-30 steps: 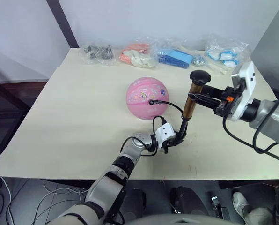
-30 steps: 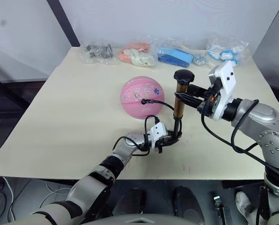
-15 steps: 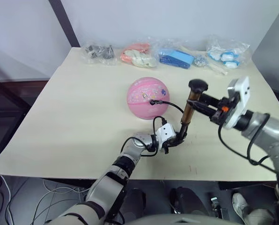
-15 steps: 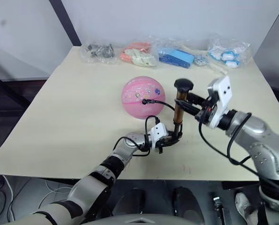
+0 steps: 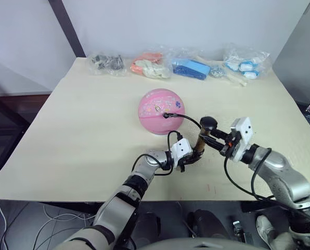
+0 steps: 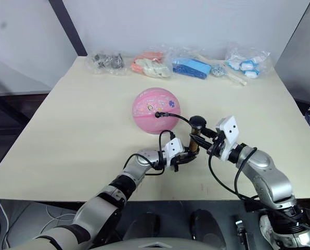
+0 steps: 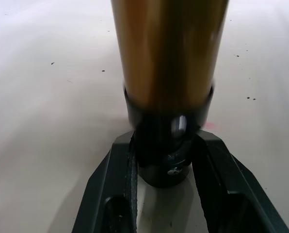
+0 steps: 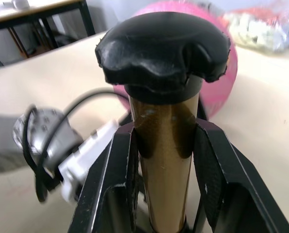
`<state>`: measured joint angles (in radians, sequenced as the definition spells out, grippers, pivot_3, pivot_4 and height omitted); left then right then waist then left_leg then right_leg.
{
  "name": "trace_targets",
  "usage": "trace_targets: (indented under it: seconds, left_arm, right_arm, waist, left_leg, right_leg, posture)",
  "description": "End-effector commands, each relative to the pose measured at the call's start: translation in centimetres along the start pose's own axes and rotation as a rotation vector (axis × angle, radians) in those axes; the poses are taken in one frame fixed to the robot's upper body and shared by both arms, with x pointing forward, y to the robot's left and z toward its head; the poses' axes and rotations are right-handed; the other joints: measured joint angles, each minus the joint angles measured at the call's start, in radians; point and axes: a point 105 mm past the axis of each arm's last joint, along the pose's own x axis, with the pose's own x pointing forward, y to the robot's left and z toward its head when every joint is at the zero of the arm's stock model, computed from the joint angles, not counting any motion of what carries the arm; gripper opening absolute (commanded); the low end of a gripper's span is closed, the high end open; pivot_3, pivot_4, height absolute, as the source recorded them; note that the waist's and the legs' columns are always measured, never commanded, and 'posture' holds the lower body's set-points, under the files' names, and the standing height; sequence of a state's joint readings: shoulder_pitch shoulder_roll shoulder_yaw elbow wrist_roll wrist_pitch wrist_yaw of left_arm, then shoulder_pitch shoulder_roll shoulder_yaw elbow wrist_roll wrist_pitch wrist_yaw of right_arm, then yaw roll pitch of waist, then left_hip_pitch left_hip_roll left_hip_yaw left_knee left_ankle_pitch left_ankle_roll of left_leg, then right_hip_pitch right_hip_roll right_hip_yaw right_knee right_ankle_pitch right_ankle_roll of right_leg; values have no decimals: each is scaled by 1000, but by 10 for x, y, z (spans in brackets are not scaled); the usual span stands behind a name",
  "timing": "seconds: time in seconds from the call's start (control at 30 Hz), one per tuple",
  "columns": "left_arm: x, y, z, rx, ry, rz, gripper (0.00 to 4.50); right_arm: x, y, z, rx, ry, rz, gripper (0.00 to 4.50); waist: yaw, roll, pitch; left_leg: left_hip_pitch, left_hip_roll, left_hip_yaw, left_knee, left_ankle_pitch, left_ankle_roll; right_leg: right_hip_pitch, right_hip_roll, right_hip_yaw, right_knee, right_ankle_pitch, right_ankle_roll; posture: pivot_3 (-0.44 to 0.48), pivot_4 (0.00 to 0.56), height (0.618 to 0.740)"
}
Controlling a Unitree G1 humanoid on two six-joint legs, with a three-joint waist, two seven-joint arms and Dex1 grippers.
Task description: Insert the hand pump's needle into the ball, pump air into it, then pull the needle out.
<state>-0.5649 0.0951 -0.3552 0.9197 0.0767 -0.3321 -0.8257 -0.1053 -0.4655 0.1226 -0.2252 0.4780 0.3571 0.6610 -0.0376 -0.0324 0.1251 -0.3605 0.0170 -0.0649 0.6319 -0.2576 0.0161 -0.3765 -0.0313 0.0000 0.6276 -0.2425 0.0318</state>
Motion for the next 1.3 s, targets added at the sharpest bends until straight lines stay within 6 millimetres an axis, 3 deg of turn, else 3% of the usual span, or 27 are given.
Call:
trace_targets:
  seconds: [0.03, 0.13, 0.2, 0.3, 0.47, 0.53, 0.67, 0.8, 1.1, 1.17, 1.3]
  left_arm:
    - [-17, -20, -59, -118, 213, -38, 1115]
    - [-18, -20, -59, -118, 215, -37, 1115]
    - [-18, -20, -60, -118, 216, -37, 1115]
    - [-18, -20, -60, -119, 216, -36, 1115]
    - [-16, -21, -59, -121, 212, -37, 1115]
    - [-15, -21, -58, -121, 210, -38, 1115]
    - [-15, -21, -58, -122, 209, -40, 1115]
    - [-15, -20, -58, -120, 209, -42, 1115]
    - [-16, -21, -59, -122, 208, -43, 1115]
    - [-16, -21, -59, -123, 208, -43, 1115]
    - [-16, -21, -59, -123, 208, -44, 1115]
  right_arm:
    - [-8, 15, -82, 153, 270, 26, 1058]
    - [-8, 11, -73, 140, 247, 22, 1058]
    - [-8, 7, -55, 115, 205, 21, 1058]
    - [-8, 2, -11, 69, 98, 16, 1058]
    - [-19, 1, 82, -40, -78, 39, 1058]
    - [-24, 4, 101, -59, -98, 46, 1058]
    - [-33, 5, 128, -102, -112, 45, 1058]
    - [-48, 6, 168, -148, -176, 40, 1058]
    - [-50, 11, 186, -162, -205, 31, 1058]
    - [-47, 11, 181, -148, -196, 30, 1058]
    - [-36, 6, 143, -84, -119, 19, 1058]
  waist:
    - [-1, 1, -1]
    - [-1, 2, -2]
    - [-1, 2, -2]
    - [0, 2, -1]
    - [7, 10, 12]
    - [8, 14, 19]
    - [19, 9, 23]
    - [21, 11, 26]
    - [24, 10, 26]
    - [24, 10, 26]
    - [24, 9, 25]
  left_leg:
    - [0, 0, 0, 0, 0, 0]
    - [1, 0, 0, 0, 0, 0]
    - [0, 1, 0, 0, 0, 0]
    - [0, 1, 0, 0, 0, 0]
    - [-4, -2, -1, 0, 0, 0]
    - [-6, -4, 0, 0, 0, 0]
    - [-9, -7, 0, 1, 0, 0]
    - [-10, -7, 0, 1, 0, 0]
    - [-21, -8, 1, 3, 0, 0]
    - [-21, -8, 2, 3, 0, 0]
    - [-21, -8, 1, 3, 0, 0]
  right_leg:
    - [0, 0, 0, 0, 0, 0]
    - [0, 0, 0, 0, -1, -2]
    - [0, 0, 0, 0, -1, -2]
    - [0, 0, 0, 0, -1, -2]
    - [-2, -2, 0, -1, 1, 2]
    - [-4, -4, 1, -1, 1, 3]
    - [-6, -4, -1, -1, 2, 3]
    - [-7, -4, -1, -1, 2, 3]
    - [-16, -4, -2, -1, 2, 3]
    - [-16, -4, -2, -1, 2, 3]
    - [-16, -3, -2, 0, 2, 3]
  posture:
    - [0, 150, 740]
    - [0, 150, 740]
    - [0, 150, 740]
    - [0, 150, 740]
    - [0, 150, 740]
    - [0, 150, 740]
    - [0, 150, 740]
    - [0, 150, 740]
    - [0, 150, 740]
    - [0, 150, 740]
    - [0, 150, 740]
